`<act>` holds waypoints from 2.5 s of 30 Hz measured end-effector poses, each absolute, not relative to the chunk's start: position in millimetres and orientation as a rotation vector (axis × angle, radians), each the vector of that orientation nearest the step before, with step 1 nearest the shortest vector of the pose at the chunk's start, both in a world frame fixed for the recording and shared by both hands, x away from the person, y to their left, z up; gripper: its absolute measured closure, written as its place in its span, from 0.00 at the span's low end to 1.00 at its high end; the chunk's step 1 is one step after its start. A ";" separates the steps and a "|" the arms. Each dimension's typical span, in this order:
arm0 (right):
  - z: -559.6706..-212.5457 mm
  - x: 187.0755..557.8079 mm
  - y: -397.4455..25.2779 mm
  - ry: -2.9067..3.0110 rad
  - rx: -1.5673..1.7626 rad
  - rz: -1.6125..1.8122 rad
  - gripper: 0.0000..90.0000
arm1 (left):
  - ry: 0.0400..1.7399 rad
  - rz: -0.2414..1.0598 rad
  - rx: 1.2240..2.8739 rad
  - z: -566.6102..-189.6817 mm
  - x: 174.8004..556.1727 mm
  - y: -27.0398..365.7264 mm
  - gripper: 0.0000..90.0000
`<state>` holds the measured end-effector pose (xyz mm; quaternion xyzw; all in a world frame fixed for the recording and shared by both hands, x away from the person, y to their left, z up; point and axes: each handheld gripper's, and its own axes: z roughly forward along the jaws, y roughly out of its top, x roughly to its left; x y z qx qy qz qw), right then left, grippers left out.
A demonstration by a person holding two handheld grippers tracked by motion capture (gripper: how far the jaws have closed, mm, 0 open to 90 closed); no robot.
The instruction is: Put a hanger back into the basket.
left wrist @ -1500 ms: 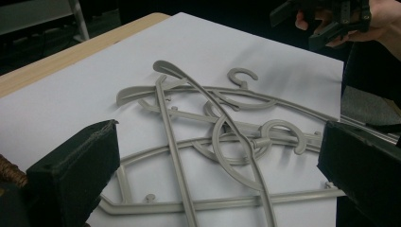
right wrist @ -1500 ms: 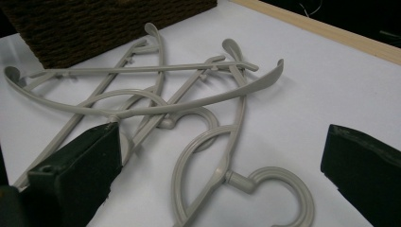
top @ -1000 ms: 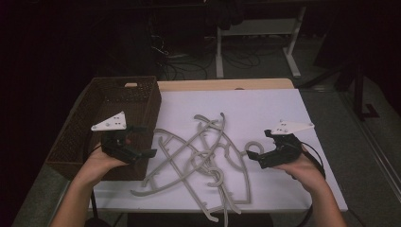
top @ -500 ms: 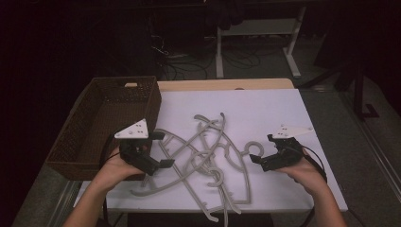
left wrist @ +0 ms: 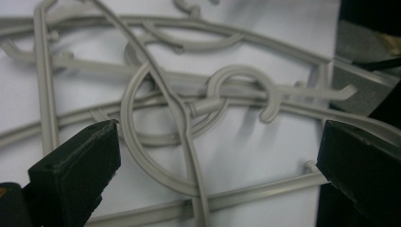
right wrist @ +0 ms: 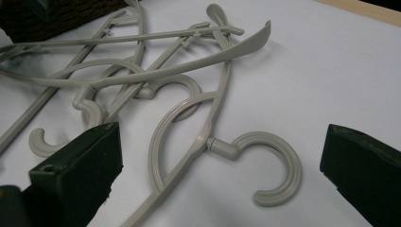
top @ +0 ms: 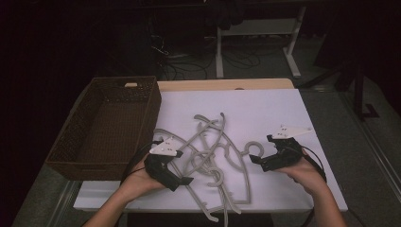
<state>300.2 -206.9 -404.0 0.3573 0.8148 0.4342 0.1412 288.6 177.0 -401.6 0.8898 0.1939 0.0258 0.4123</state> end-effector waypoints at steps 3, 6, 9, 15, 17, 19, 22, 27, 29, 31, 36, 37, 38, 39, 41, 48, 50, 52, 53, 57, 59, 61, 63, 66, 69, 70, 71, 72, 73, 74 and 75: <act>-404.4 300.3 -206.2 2.357 1.028 1.255 0.00 | 0.525 0.078 2.275 -416.9 292.1 171.4 0.00; -404.9 300.5 -205.3 2.362 1.026 1.251 0.00 | 0.556 0.098 2.316 -429.4 295.3 167.7 0.00; -405.0 299.9 -204.8 2.365 1.025 1.251 0.00 | 0.569 0.112 2.344 -437.3 297.3 165.6 0.00; -405.3 299.7 -204.9 2.365 1.024 1.254 0.00 | 0.590 0.129 2.391 -447.6 303.3 160.5 0.07; -404.9 299.3 -205.0 2.365 1.024 1.257 0.00 | 0.592 0.125 2.399 -449.5 303.8 158.8 0.08; -404.6 298.9 -205.3 2.363 1.027 1.261 0.00 | 0.595 0.118 2.410 -450.7 303.9 157.1 0.16; -404.3 299.1 -205.7 2.361 1.028 1.266 0.00 | 0.599 0.142 2.433 -451.9 304.3 154.6 0.23; -404.0 298.6 -205.7 2.360 1.029 1.269 0.00 | 0.631 0.179 2.435 -449.0 307.3 156.3 0.43; -403.6 298.4 -206.0 2.358 1.026 1.272 0.03 | 0.642 0.164 2.430 -448.4 308.9 157.6 0.46; -403.4 298.3 -206.2 2.357 1.027 1.275 0.03 | 0.656 0.166 2.430 -448.0 309.1 157.2 0.48; -403.1 298.0 -206.4 2.354 1.028 1.281 0.03 | 0.686 0.160 2.434 -446.4 309.0 155.5 0.52; -403.1 298.0 -206.4 2.355 1.028 1.280 0.03 | 0.692 0.158 2.434 -446.2 308.8 155.1 0.53; -403.1 297.9 -206.4 2.355 1.028 1.280 0.03 | 0.696 0.158 2.435 -446.1 308.6 154.7 0.53; -403.1 297.9 -206.4 2.355 1.027 1.280 0.03 | 0.700 0.157 2.437 -445.8 308.5 154.5 0.54; -403.0 297.9 -206.6 2.355 1.028 1.281 0.04 | 0.711 0.151 2.436 -445.4 308.6 154.4 0.54; -402.6 297.7 -207.2 2.352 1.032 1.284 0.04 | 0.756 0.120 2.426 -444.1 308.7 155.0 0.57; -402.6 297.7 -207.1 2.353 1.032 1.284 0.04 | 0.763 0.106 2.428 -443.5 308.3 155.2 0.57; -402.6 297.7 -207.1 2.353 1.031 1.286 0.04 | 0.768 0.093 2.428 -443.1 307.8 155.4 0.58; -402.6 297.8 -207.2 2.353 1.032 1.286 0.04 | 0.769 0.089 2.428 -443.0 307.6 155.4 0.58; -402.5 297.8 -207.3 2.352 1.032 1.288 0.04 | 0.780 0.049 2.421 -442.3 306.5 155.9 0.60; -402.4 297.8 -207.5 2.352 1.030 1.290 0.04 | 0.783 0.036 2.422 -441.8 305.0 155.7 0.60; -402.5 297.8 -207.6 2.351 1.032 1.292 0.04 | 0.778 0.011 2.426 -441.2 303.4 155.5 0.61; -402.4 297.7 -207.8 2.351 1.032 1.293 0.04 | 0.770 -0.006 2.429 -440.6 301.6 155.0 0.63; -402.3 297.9 -208.1 2.349 1.030 1.297 0.04 | 0.765 -0.008 2.433 -439.6 298.7 153.8 0.64; -402.1 297.8 -208.1 2.348 1.033 1.301 0.04 | 0.760 -0.016 2.434 -438.1 297.3 153.6 0.64; -402.0 297.7 -208.1 2.348 1.033 1.304 0.04 | 0.758 -0.020 2.430 -436.7 296.6 153.7 0.64; -401.8 297.5 -208.2 2.347 1.033 1.305 0.04 | 0.751 -0.029 2.426 -435.2 296.2 153.8 0.64; -401.7 297.4 -208.4 2.346 1.035 1.306 0.04 | 0.755 -0.032 2.417 -433.9 295.1 153.3 0.65; -401.5 297.4 -208.6 2.346 1.038 1.308 0.04 | 0.750 -0.036 2.415 -433.1 294.5 152.8 0.65; -401.4 297.4 -208.7 2.344 1.039 1.309 0.04 | 0.743 -0.040 2.419 -432.4 294.4 152.7 0.66; -401.4 297.4 -208.8 2.343 1.039 1.310 0.04 | 0.744 -0.045 2.411 -432.2 294.0 152.3 0.66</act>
